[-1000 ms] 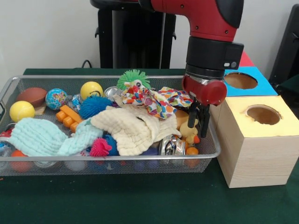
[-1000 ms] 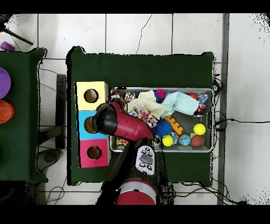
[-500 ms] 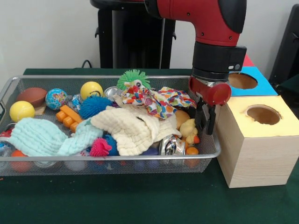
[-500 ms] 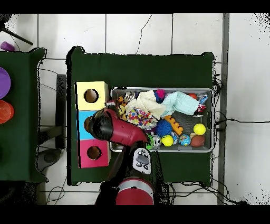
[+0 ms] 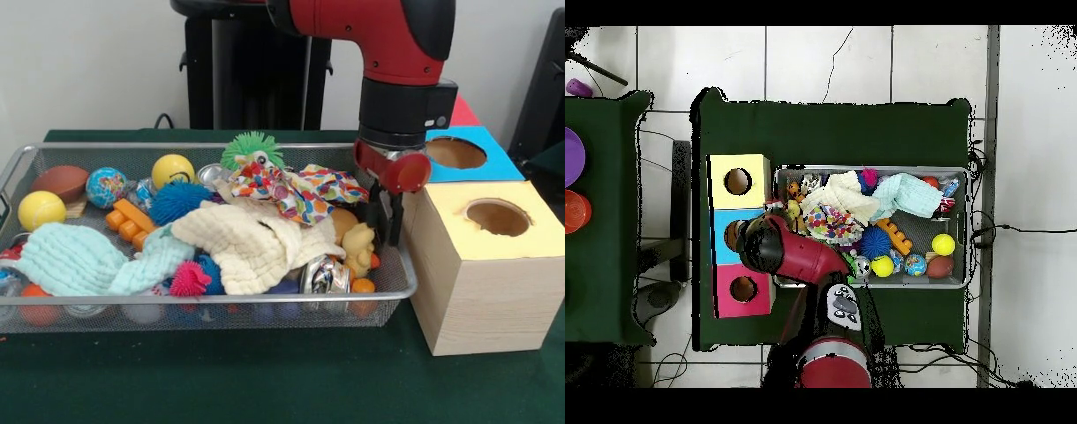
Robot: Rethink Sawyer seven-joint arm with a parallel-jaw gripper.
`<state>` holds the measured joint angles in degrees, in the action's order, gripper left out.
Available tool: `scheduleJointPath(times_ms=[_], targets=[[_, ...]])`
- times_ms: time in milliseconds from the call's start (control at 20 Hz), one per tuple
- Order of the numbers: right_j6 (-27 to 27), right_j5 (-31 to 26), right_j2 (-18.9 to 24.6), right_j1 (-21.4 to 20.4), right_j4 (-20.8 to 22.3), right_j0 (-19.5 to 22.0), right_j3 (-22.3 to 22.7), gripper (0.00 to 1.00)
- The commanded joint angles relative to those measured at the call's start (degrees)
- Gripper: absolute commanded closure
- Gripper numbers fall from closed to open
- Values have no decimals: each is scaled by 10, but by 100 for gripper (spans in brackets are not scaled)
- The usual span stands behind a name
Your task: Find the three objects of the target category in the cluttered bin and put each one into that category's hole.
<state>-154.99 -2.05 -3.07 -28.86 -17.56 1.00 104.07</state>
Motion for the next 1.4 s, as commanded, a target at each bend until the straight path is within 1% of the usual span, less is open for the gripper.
scheduleJointPath(times_ms=[50, 300, 400, 500, 600, 950, 1050, 1100, 1150, 1300, 1400], targets=[[-27, 2, 51, -1, 36, 33, 33, 0], [-19, -2, 43, 4, 47, 36, 23, 0], [-11, -1, 44, 9, 57, 47, 18, 0], [-8, 5, 46, 16, 66, 56, 12, 0], [-12, 10, 43, 25, 69, 54, 3, 0], [-30, 52, 28, 90, 54, 29, -50, 0], [-30, 58, 24, 99, 53, 29, -59, 0], [-33, 62, 10, 101, 46, 17, -63, 0], [-36, 65, -4, 103, 40, 6, -66, 100], [-58, 68, -73, 124, -14, -60, -84, 100], [-68, 50, -59, 113, -21, -53, -76, 100]])
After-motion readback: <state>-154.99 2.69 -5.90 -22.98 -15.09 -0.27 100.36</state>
